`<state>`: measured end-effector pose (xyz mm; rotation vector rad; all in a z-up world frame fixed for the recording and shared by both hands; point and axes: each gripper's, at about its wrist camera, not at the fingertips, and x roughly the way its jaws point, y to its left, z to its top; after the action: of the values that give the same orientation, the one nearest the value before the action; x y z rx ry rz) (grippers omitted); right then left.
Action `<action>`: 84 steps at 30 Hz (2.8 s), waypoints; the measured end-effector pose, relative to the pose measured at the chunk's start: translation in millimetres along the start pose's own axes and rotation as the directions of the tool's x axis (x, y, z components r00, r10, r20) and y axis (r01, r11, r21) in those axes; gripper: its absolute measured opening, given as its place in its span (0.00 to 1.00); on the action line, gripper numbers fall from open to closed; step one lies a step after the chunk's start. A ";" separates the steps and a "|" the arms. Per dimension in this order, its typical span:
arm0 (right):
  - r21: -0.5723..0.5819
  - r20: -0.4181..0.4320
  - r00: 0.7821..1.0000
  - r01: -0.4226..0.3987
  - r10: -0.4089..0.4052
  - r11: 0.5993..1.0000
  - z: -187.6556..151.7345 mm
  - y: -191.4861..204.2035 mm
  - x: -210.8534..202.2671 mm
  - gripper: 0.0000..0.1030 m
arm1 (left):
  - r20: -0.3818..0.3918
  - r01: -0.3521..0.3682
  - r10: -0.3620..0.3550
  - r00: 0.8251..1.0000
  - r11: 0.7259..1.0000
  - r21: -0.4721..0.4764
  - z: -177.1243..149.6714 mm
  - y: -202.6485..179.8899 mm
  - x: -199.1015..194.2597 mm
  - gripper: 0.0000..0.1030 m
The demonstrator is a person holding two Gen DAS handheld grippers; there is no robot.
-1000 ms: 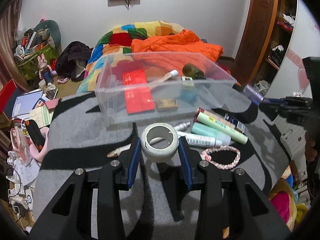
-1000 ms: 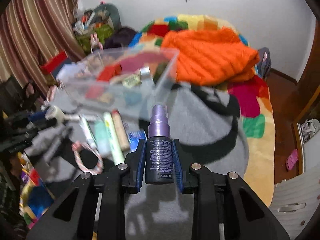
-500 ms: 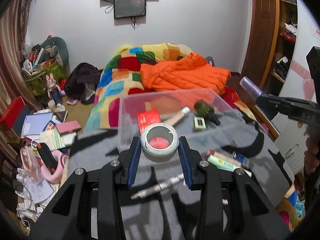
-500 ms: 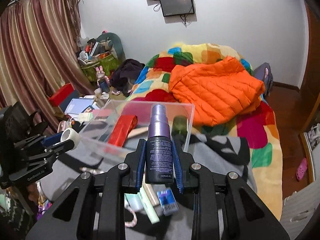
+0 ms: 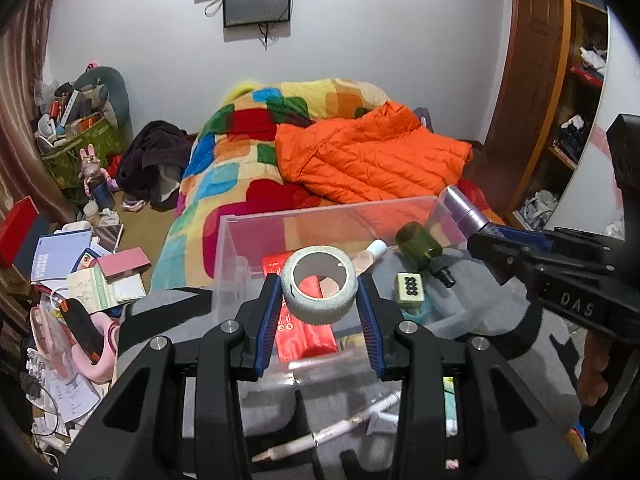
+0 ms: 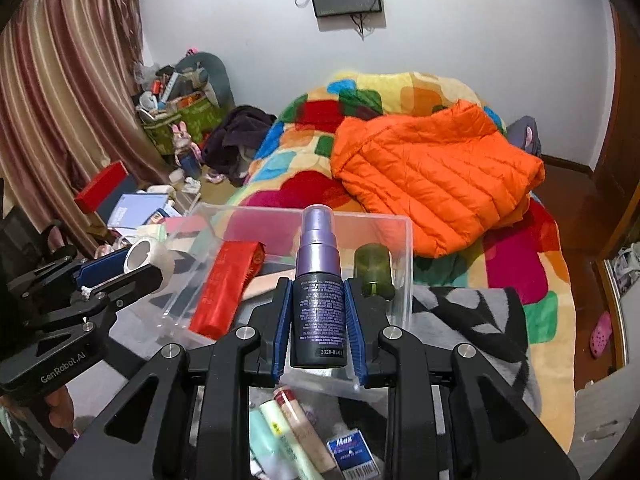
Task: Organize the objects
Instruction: 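Carry the white tape roll and purple spray bottle over the clear box with both grippers, then open the left gripper to drop the tape roll while the right drops the spray bottle, then grasp the white pen with the left gripper while the right gripper grasps the blue Max box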
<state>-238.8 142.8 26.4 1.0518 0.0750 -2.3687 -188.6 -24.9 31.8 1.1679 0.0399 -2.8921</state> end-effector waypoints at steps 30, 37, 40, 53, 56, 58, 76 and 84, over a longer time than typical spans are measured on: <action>-0.073 -0.157 0.983 0.082 -0.092 0.994 -14.2 -4.2 56.9 0.23 | -0.154 0.012 -0.010 0.988 1.000 0.010 -11.7 -3.0 60.5 0.54; -0.075 -0.101 0.993 0.046 -0.054 0.996 -11.9 3.2 24.2 0.28 | -0.063 -0.021 0.026 0.998 0.997 0.077 -12.0 -15.2 24.5 0.68; -0.078 -0.068 0.997 0.039 -0.044 0.996 -13.0 3.8 6.0 0.31 | -0.034 -0.015 0.018 0.999 0.996 0.085 -11.6 -15.6 6.9 0.70; -0.076 -0.003 0.999 0.049 -0.049 0.996 -43.6 -12.8 -51.4 0.46 | -0.062 -0.048 0.055 0.997 0.993 0.108 -57.6 10.4 -20.7 0.83; -0.067 -0.023 0.998 0.053 -0.054 0.996 -58.0 -18.1 -51.4 0.46 | -0.127 -0.036 0.053 0.991 0.991 0.129 -79.8 14.3 -5.5 0.83; -0.070 -0.054 0.997 0.059 -0.063 0.996 -69.4 -21.1 -46.1 0.46 | -0.181 0.012 0.015 0.983 0.989 0.145 -91.6 14.3 7.9 0.83; -0.068 -0.247 0.969 0.009 -0.026 0.998 -116.7 -35.4 3.4 0.45 | -0.260 0.128 -0.091 0.961 0.983 0.129 -111.7 15.4 22.7 0.25; -0.032 -0.239 0.971 0.011 -0.018 0.999 -124.9 -42.6 -5.1 0.26 | -0.266 0.082 -0.060 0.962 0.994 0.073 -138.2 19.9 -13.6 0.13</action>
<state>-173.3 213.9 -63.5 1.3215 0.2062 -2.2358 -82.3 -40.2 -58.4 1.5913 -0.0350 -2.7995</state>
